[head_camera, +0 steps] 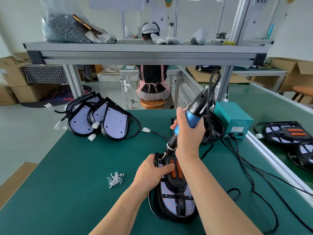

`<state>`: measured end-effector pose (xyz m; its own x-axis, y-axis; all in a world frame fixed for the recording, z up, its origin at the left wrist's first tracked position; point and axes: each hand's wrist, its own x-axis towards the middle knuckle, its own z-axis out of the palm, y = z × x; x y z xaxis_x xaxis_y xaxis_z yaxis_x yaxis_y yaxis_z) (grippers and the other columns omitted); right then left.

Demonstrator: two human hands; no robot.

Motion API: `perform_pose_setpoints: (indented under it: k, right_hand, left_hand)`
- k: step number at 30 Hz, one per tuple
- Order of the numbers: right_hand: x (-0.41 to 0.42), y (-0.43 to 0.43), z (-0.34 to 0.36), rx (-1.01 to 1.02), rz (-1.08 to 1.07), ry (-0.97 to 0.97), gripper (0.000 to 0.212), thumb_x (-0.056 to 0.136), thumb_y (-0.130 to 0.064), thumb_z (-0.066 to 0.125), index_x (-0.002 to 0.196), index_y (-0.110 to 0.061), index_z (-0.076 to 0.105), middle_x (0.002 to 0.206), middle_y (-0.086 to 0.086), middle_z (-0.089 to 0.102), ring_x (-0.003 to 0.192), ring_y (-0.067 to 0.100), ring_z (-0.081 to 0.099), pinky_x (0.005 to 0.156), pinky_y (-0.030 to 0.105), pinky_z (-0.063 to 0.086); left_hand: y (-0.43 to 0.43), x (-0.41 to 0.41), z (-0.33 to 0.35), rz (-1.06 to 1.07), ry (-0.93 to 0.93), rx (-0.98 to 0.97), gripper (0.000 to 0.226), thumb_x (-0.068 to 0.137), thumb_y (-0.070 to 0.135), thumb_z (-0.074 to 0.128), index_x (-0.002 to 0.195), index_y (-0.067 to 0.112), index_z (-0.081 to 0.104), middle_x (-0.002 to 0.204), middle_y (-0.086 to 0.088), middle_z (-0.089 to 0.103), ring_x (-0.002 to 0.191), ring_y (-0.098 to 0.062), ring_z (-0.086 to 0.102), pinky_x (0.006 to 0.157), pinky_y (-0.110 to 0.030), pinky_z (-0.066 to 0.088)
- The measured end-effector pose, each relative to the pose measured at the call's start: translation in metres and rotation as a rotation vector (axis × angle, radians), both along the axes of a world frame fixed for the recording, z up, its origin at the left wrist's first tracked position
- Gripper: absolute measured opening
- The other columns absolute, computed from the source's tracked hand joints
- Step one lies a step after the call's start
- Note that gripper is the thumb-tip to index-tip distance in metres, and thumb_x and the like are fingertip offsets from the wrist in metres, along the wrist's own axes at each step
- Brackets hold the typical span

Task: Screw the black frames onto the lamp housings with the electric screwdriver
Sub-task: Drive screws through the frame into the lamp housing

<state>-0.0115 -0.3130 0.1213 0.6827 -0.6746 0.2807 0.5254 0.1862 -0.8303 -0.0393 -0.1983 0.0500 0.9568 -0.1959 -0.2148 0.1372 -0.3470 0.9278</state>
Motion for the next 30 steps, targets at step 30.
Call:
perform_pose_setpoints:
  k: [30]
  right_hand:
    - [-0.082, -0.08, -0.07, 0.863, -0.062, 0.276, 0.002, 0.1, -0.006, 0.054, 0.1, -0.007, 0.055, 0.105, 0.012, 0.055, 0.097, 0.029, 0.058, 0.096, 0.011, 0.043]
  left_hand:
    - [-0.008, 0.0, 0.009, 0.041, 0.143, -0.12, 0.048, 0.087, 0.022, 0.077, 0.111, 0.007, 0.039, 0.117, -0.015, 0.063, 0.114, -0.034, 0.062, 0.098, -0.052, 0.052]
